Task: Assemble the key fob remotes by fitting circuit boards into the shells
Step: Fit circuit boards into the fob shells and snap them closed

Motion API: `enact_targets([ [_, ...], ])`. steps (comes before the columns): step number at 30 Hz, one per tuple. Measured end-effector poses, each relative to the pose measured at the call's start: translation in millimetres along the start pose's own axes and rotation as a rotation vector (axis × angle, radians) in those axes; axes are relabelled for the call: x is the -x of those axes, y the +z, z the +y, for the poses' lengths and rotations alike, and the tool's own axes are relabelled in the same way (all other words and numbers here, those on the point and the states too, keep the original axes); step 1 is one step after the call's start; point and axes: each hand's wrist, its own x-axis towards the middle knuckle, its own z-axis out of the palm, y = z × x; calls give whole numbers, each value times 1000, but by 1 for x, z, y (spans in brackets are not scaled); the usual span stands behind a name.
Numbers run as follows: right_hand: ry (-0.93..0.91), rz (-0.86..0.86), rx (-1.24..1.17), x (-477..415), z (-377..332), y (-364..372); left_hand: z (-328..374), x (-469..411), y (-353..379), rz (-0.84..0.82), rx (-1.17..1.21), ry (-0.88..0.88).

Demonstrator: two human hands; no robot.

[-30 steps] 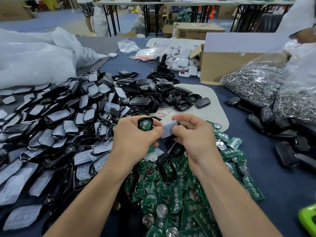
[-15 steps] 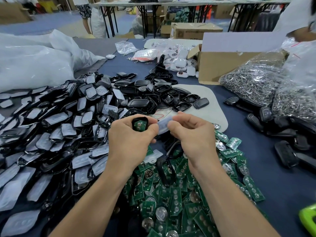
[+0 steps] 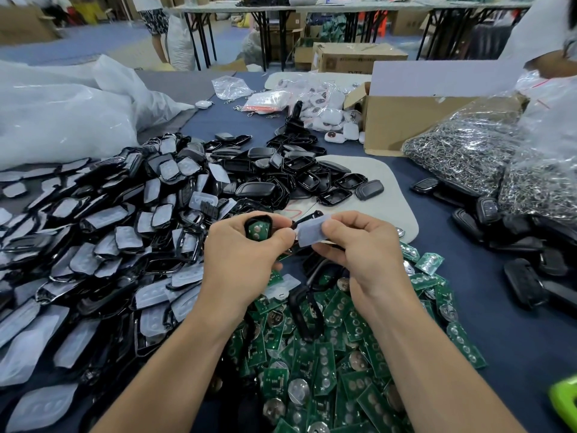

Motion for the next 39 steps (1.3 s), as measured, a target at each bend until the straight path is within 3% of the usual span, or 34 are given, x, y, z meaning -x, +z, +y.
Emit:
enact_targets([
  [7, -40, 3, 165, 4, 0, 3, 0, 1, 0, -87, 27, -23],
  [12, -177, 69, 325, 10, 0, 7, 0, 2, 2, -46, 49, -1],
  [28, -296, 219, 341, 13, 3, 8, 1, 8, 10, -3, 73, -21],
  [31, -262, 167, 274, 13, 1, 8, 1, 8, 10, 2, 58, -22],
  [35, -31, -2, 37, 12, -1, 9, 2, 6, 10, 30, 30, 20],
  [39, -11, -58, 29, 14, -3, 8, 0, 6, 9, 19, -3, 20],
])
